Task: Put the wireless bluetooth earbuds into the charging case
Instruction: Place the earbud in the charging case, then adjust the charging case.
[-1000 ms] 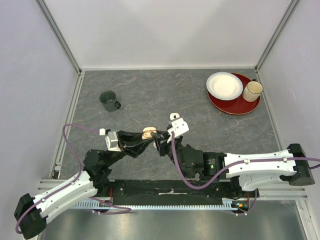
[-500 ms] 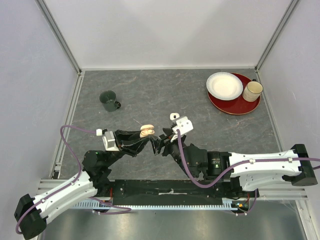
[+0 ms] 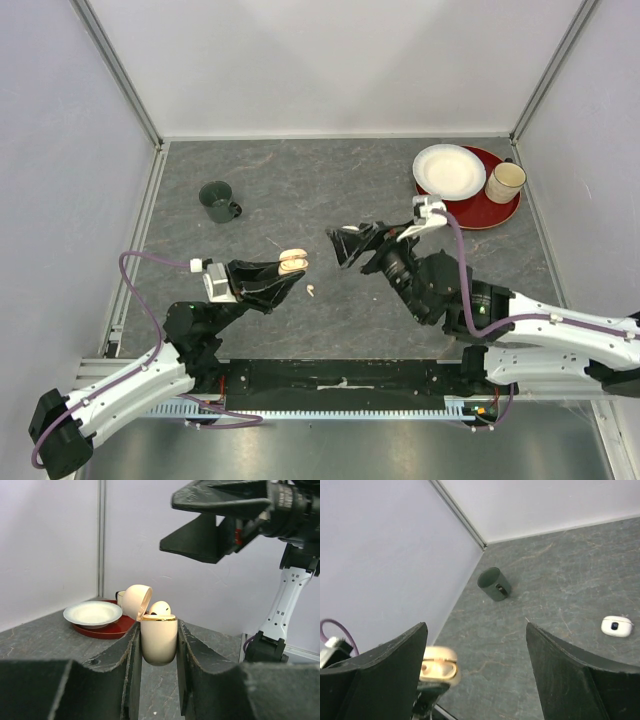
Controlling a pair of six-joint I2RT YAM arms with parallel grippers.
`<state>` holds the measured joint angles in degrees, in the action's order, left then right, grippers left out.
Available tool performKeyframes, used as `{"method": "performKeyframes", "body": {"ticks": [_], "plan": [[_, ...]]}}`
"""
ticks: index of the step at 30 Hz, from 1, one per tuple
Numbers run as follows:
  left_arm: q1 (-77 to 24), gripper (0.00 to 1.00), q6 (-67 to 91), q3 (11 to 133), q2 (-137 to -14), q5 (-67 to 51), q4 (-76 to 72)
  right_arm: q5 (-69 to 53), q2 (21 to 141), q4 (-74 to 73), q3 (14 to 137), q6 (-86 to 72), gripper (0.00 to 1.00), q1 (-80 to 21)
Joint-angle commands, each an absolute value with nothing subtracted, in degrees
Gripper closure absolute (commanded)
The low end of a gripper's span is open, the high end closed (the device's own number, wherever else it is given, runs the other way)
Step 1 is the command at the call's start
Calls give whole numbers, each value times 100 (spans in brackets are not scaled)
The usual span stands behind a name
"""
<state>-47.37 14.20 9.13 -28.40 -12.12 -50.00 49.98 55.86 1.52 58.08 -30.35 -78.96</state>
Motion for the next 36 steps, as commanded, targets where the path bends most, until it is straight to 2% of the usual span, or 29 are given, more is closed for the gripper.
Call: {"method": "performKeyframes", "body": {"ticks": [1, 5, 8, 24, 36], "plan": [[-4729, 98, 1477, 976, -2909, -1195, -5546, 2908, 5651, -675, 6187, -4286, 14, -7121], [-4737, 98, 1468, 1037, -3050, -1213, -5686, 1525, 5915, -686, 6267, -4807, 11, -6628], [-4729, 98, 1459, 1090, -3172, -1257, -5801, 1031, 6090, -633, 6275, -5096, 10, -6531], [-4737, 98, 1406, 1301, -3498, -1301, -6117, 9, 6179, -212, 5740, -5923, 11, -6117], [-4737, 98, 1485, 1380, -3630, -1512, -6170, -404, 6240, 931, 5186, -6530, 40, -5845]]}}
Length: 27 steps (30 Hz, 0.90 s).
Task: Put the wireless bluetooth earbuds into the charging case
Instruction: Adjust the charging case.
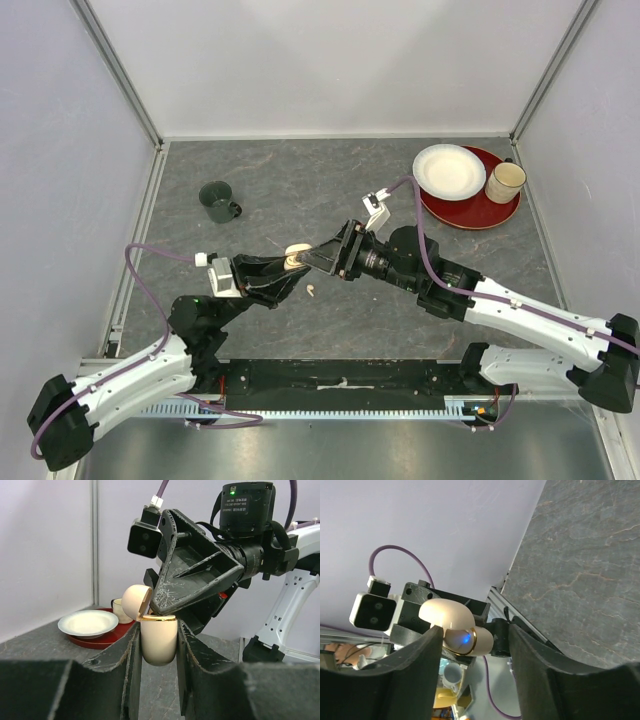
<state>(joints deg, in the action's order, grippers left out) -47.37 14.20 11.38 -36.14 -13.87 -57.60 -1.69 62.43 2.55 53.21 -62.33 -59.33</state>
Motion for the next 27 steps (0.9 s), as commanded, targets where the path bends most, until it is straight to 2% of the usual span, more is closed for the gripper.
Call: {"method": "performKeyframes", "body": {"ticks": [1, 17, 27], "plan": [[-4737, 98, 1485, 1389, -3639, -1512, -6179, -439, 6258, 940, 5177, -6565, 41, -5827], [-4729, 95, 1600, 1354, -3876, -1494, -6188, -1107, 6425, 1099, 5388, -6372, 66, -5783], [-4729, 85, 1644, 1406, -3867, -1556, -5784, -818, 6407, 282, 5853, -5617, 69, -5783]]}}
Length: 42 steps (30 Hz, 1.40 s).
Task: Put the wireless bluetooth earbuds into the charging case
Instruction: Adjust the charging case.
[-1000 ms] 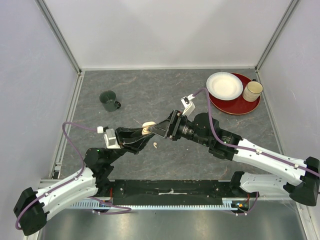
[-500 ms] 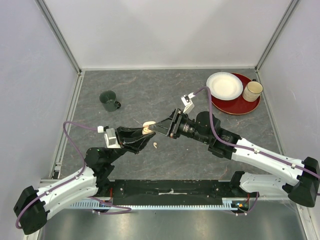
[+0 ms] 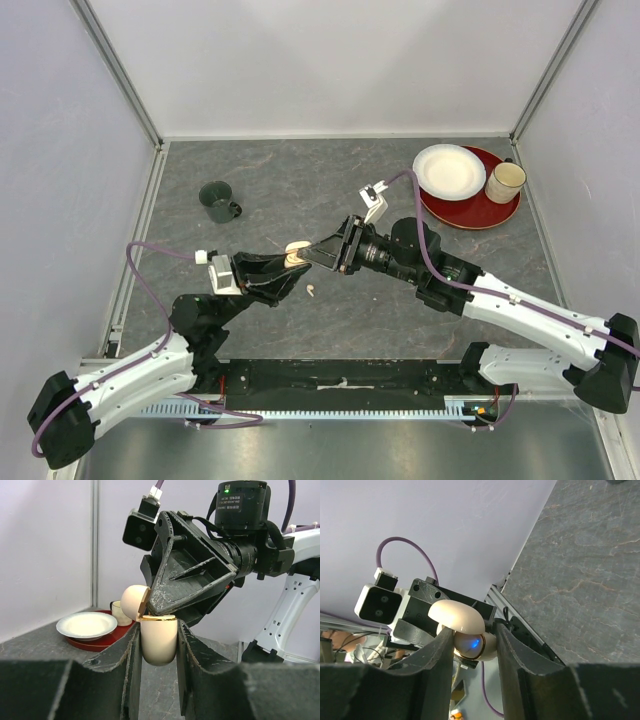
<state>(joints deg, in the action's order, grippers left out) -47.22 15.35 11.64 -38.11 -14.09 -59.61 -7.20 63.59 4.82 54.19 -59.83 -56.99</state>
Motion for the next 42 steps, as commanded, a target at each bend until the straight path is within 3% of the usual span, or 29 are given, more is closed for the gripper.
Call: {"method": "performKeyframes", "body": {"ticks": [1, 12, 13, 14, 17, 20, 23, 34, 42], "plan": [[-4737, 84, 1635, 1450, -3858, -1564, -5670, -783, 6407, 203, 5923, -5547, 70, -5775], [-4729, 85, 1582, 1626, -4069, -1767, -5326, -589, 6372, -369, 6196, -4975, 67, -5783], [-4729, 92, 1573, 1626, -4061, -1784, -5317, -571, 6372, -352, 6196, -4983, 64, -5792], [-4729, 97, 1538, 1617, -4069, -1793, -5326, -554, 6363, -378, 6196, -4983, 51, -5783], [-4729, 98, 1494, 1573, -4034, -1618, -5396, -466, 6311, -387, 6153, -5185, 33, -5783], [-4729, 98, 1381, 1547, -3973, -1538, -5502, -440, 6275, -413, 6091, -5396, 22, -5792], [-4729, 98, 1284, 1547, -3920, -1424, -5563, -466, 6249, -413, 6021, -5607, 18, -5792], [-4737, 98, 1204, 1494, -3911, -1345, -5985, -580, 6319, -361, 5810, -6205, 15, -5775], [-4729, 98, 1187, 1459, -3902, -1380, -6117, -914, 6389, 281, 5528, -6785, 33, -5766]]}}
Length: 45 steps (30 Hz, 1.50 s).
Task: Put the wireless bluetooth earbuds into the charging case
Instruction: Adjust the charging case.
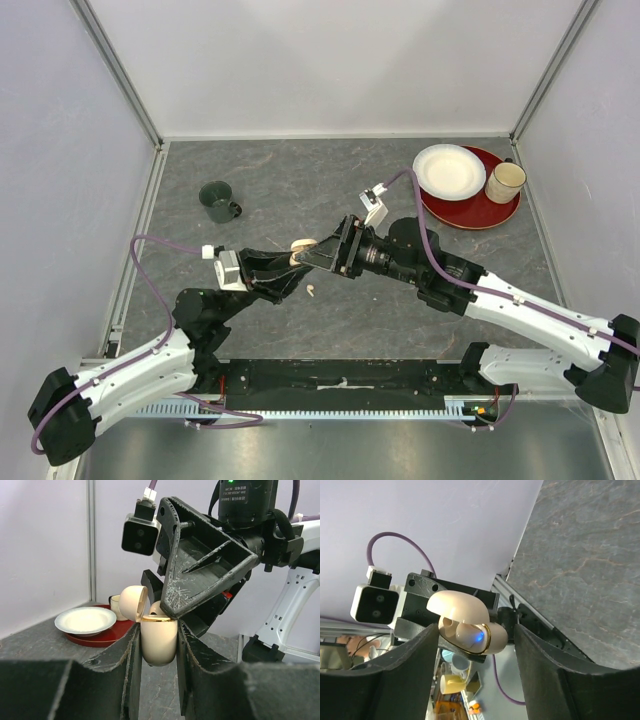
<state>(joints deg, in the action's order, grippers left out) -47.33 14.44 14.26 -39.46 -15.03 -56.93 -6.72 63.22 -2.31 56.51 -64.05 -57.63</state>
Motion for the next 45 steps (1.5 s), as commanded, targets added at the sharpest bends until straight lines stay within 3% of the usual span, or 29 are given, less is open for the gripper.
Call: {"method": "performKeyframes", "body": {"ticks": [1, 6, 13, 25, 33, 35, 36, 37, 42, 45], "plan": [[-4737, 98, 1187, 1450, -3902, -1380, -6126, -975, 6416, 368, 5520, -6872, 35, -5766], [-4729, 98, 1213, 1441, -3894, -1450, -6144, -1054, 6425, 755, 5335, -7119, 45, -5766], [-4737, 91, 1309, 1424, -3894, -1538, -6135, -1063, 6416, 896, 5317, -7128, 69, -5757], [-4729, 85, 1362, 1494, -3744, -1652, -5538, -826, 6398, 291, 5668, -6426, 81, -5766], [-4729, 85, 1345, 1494, -3656, -1644, -5247, -615, 6398, -369, 6064, -5854, 80, -5766], [-4729, 90, 1353, 1494, -3665, -1652, -5212, -633, 6398, -413, 6108, -5783, 80, -5757], [-4729, 98, 1354, 1494, -3674, -1661, -5203, -642, 6416, -430, 6135, -5740, 80, -5757], [-4729, 98, 1354, 1494, -3683, -1661, -5212, -650, 6425, -457, 6178, -5652, 79, -5766], [-4729, 98, 1380, 1477, -3718, -1530, -5203, -510, 6355, -562, 6205, -5546, 61, -5757], [-4737, 98, 1362, 1415, -3709, -1433, -5282, -273, 6232, -563, 6135, -5546, 42, -5766]]}}
